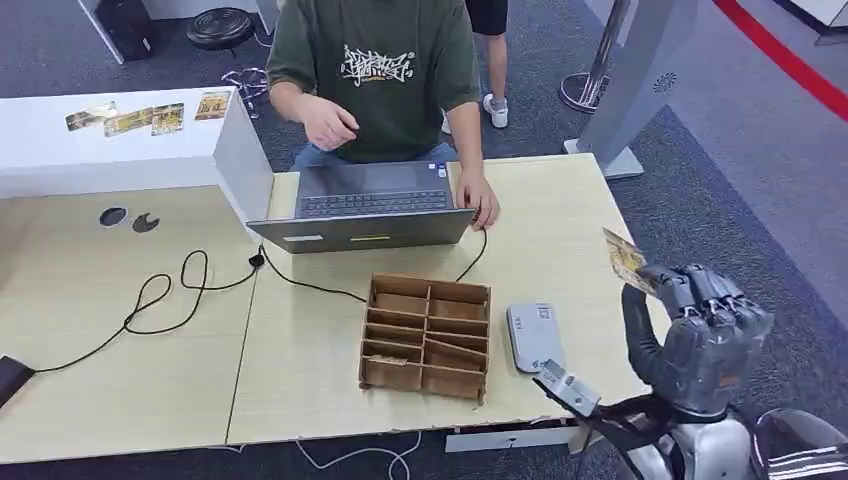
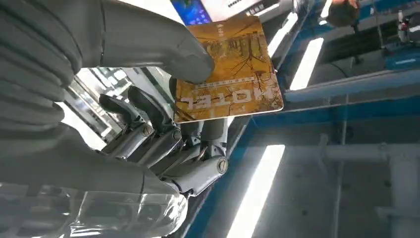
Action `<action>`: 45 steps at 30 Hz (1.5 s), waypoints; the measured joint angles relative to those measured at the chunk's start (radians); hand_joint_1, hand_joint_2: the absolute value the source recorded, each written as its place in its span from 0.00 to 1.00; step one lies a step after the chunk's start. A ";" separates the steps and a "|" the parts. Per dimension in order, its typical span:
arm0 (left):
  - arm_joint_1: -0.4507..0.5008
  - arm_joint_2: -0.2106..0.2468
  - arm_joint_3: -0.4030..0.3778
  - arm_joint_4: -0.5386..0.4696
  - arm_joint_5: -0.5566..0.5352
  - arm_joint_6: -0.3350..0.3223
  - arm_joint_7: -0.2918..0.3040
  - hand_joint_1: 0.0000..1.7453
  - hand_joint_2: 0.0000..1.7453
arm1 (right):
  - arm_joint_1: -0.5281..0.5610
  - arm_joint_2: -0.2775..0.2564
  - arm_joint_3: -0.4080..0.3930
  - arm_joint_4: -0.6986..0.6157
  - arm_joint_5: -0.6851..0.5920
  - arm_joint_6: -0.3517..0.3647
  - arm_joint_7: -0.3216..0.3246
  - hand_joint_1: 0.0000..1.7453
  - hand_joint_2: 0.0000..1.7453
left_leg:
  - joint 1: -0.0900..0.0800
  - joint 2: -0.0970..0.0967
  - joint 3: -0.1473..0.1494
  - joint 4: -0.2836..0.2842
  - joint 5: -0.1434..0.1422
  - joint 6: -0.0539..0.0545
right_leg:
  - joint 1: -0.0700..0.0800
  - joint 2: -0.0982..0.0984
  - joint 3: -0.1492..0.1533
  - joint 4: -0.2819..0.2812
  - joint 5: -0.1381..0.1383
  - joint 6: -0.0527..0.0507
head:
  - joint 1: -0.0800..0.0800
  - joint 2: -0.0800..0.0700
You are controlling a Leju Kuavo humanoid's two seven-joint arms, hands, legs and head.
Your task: Pass the card to the sensor for recognition and then transmit it.
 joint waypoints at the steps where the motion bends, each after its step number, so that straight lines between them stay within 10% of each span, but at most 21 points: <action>1: 0.000 0.000 0.000 0.000 -0.001 -0.001 0.000 0.00 0.00 | -0.009 0.000 0.000 0.003 0.000 0.000 -0.006 1.00 1.00 | 0.000 0.000 0.000 0.000 0.000 0.000 | 0.000 0.000 0.000 0.000 0.000 0.000 | 0.000 0.000; 8: -0.004 0.000 -0.017 0.000 -0.019 -0.006 0.003 0.00 0.00 | -0.113 -0.049 0.035 0.093 0.000 0.000 0.116 0.98 1.00 | 0.000 0.000 0.000 0.000 0.000 0.000 | 0.000 0.000 0.001 0.000 0.001 0.000 | 0.000 0.000; 17: -0.015 0.000 -0.053 0.000 -0.054 -0.018 0.016 0.00 0.00 | -0.474 -0.203 0.477 0.377 0.002 0.000 0.680 0.99 1.00 | 0.000 0.003 0.000 0.000 0.003 -0.001 | 0.000 0.004 -0.001 0.001 0.004 -0.002 | 0.000 0.000; 23: -0.023 -0.001 -0.086 0.000 -0.076 -0.020 0.022 0.00 0.00 | -0.658 -0.162 0.649 0.588 0.000 0.005 0.609 1.00 1.00 | 0.001 0.001 -0.001 0.000 0.004 -0.003 | 0.002 0.001 -0.002 0.001 0.004 -0.002 | 0.000 0.000; 45: -0.093 -0.006 -0.176 0.000 -0.158 -0.031 0.105 0.00 0.00 | -1.071 0.073 0.681 1.128 -0.063 0.130 0.610 1.00 1.00 | 0.001 0.001 -0.001 0.000 0.006 -0.005 | 0.002 0.002 -0.002 0.002 0.006 -0.005 | 0.000 0.000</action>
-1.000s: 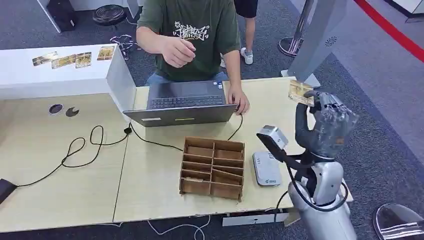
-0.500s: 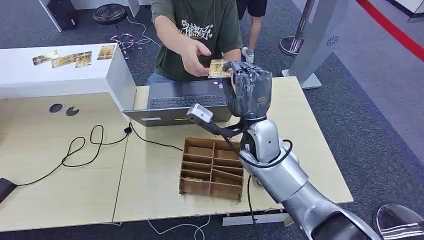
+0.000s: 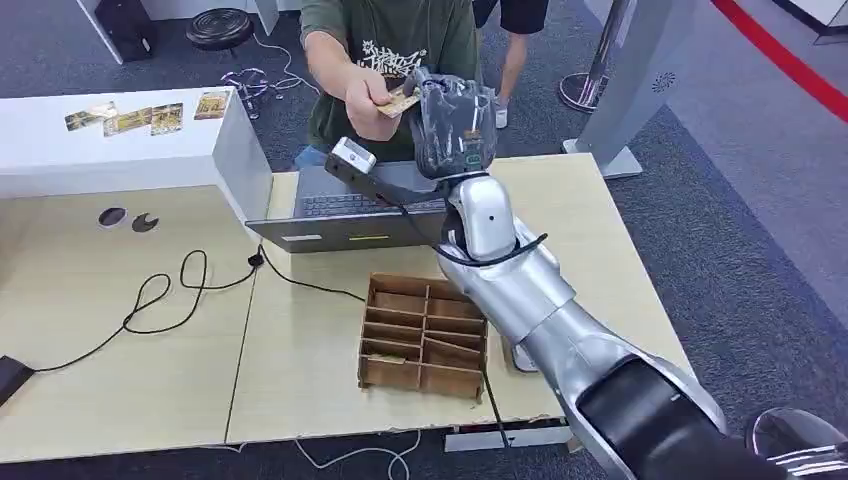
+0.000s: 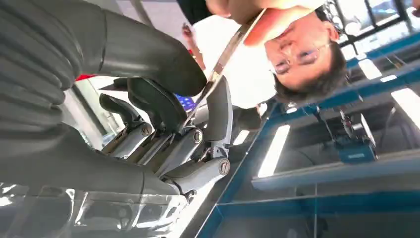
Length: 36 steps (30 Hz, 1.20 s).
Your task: Pass the card to the sensor for recognition and then transmit it.
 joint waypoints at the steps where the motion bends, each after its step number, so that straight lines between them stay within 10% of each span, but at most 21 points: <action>1: -0.004 -0.001 -0.004 0.000 -0.003 0.000 0.002 0.00 0.00 | -0.023 0.010 0.000 0.039 0.000 0.010 0.008 1.00 1.00 | 0.000 0.000 0.000 0.000 0.000 0.000 | 0.000 0.000 0.000 0.000 0.000 0.000 | 0.001 0.000; 14: -0.026 -0.010 -0.066 0.000 -0.018 -0.001 0.019 0.00 0.00 | -0.148 0.039 -0.019 0.306 -0.036 0.057 0.055 1.00 1.00 | 0.000 0.000 0.000 0.000 0.001 0.000 | 0.000 0.000 0.000 0.000 0.001 -0.001 | 0.001 0.000; 36: -0.028 -0.010 -0.082 0.000 -0.018 -0.001 0.020 0.00 0.00 | -0.116 0.037 -0.060 0.370 -0.071 0.006 0.050 1.00 1.00 | 0.000 0.000 -0.001 0.000 0.001 -0.001 | 0.000 0.000 -0.002 0.000 0.001 -0.001 | 0.000 0.000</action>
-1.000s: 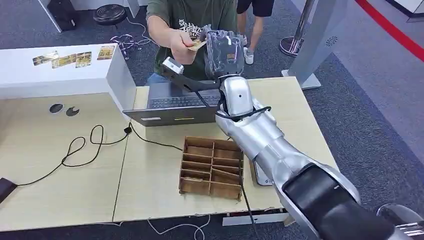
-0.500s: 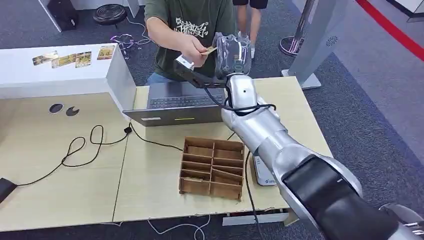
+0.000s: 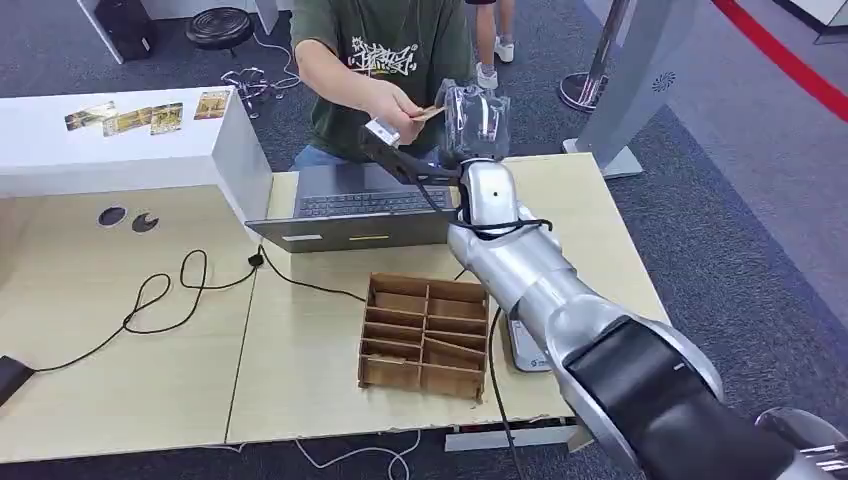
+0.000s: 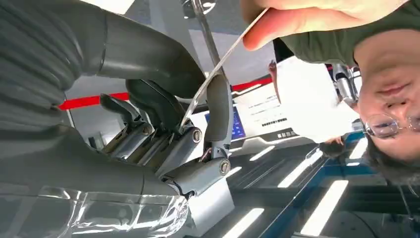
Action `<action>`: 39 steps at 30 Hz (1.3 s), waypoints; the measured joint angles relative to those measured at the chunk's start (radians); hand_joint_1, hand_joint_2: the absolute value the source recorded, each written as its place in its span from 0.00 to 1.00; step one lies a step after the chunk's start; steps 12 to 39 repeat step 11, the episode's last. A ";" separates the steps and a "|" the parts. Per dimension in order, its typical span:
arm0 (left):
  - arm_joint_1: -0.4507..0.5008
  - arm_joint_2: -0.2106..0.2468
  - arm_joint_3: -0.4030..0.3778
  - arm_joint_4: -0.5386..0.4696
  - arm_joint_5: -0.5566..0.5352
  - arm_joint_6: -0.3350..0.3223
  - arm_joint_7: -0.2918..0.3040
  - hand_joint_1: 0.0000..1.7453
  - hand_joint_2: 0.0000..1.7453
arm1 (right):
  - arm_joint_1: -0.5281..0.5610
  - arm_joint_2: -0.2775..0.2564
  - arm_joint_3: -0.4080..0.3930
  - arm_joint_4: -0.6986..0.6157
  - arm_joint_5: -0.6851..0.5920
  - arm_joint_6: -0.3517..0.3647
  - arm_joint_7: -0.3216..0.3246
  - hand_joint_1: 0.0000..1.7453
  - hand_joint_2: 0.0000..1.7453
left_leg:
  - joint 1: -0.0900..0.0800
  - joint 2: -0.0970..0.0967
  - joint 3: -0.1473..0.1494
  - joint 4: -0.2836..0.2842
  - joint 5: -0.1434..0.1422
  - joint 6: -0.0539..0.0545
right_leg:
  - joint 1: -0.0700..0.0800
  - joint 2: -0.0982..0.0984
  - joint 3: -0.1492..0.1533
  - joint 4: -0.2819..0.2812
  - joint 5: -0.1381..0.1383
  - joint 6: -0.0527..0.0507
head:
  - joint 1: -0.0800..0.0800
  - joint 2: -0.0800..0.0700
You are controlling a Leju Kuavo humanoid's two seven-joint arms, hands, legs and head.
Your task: Pass the card to the sensor for recognition and then transmit it.
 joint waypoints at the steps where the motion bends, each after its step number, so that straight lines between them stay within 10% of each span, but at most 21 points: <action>1: 0.000 0.000 -0.003 0.000 0.000 0.000 0.000 0.00 0.00 | 0.001 0.000 0.000 0.000 0.000 -0.001 0.000 1.00 1.00 | 0.000 0.000 0.000 0.000 0.000 0.000 | 0.000 0.000 0.000 0.000 0.000 0.000 | 0.000 0.000; 2: 0.000 0.000 -0.006 0.000 -0.001 0.000 0.002 0.00 0.00 | 0.002 0.000 -0.001 0.000 0.000 -0.001 -0.001 0.61 1.00 | 0.000 0.000 0.000 0.000 0.000 0.000 | 0.000 0.000 0.000 0.000 0.000 0.000 | 0.000 0.000; 3: -0.001 0.000 -0.006 0.000 -0.001 0.000 0.002 0.00 0.00 | 0.002 0.000 -0.001 0.000 0.000 -0.002 -0.002 0.61 1.00 | 0.000 0.000 0.000 0.000 0.000 0.000 | 0.000 0.000 0.000 0.000 0.000 0.000 | 0.000 0.000; 4: -0.001 0.000 -0.006 0.000 -0.001 0.000 0.002 0.00 0.00 | 0.002 0.000 -0.001 0.000 0.000 -0.002 -0.003 0.00 1.00 | 0.000 0.000 0.000 0.000 0.000 0.000 | 0.000 0.000 0.000 0.000 0.000 0.000 | 0.000 0.000; 39: -0.002 0.000 -0.016 0.000 0.001 0.000 0.003 0.00 0.00 | 0.017 0.000 -0.022 0.000 -0.016 -0.024 -0.024 0.00 1.00 | 0.000 0.000 0.000 0.000 0.000 0.000 | 0.000 0.000 0.000 0.000 0.000 0.000 | 0.000 0.000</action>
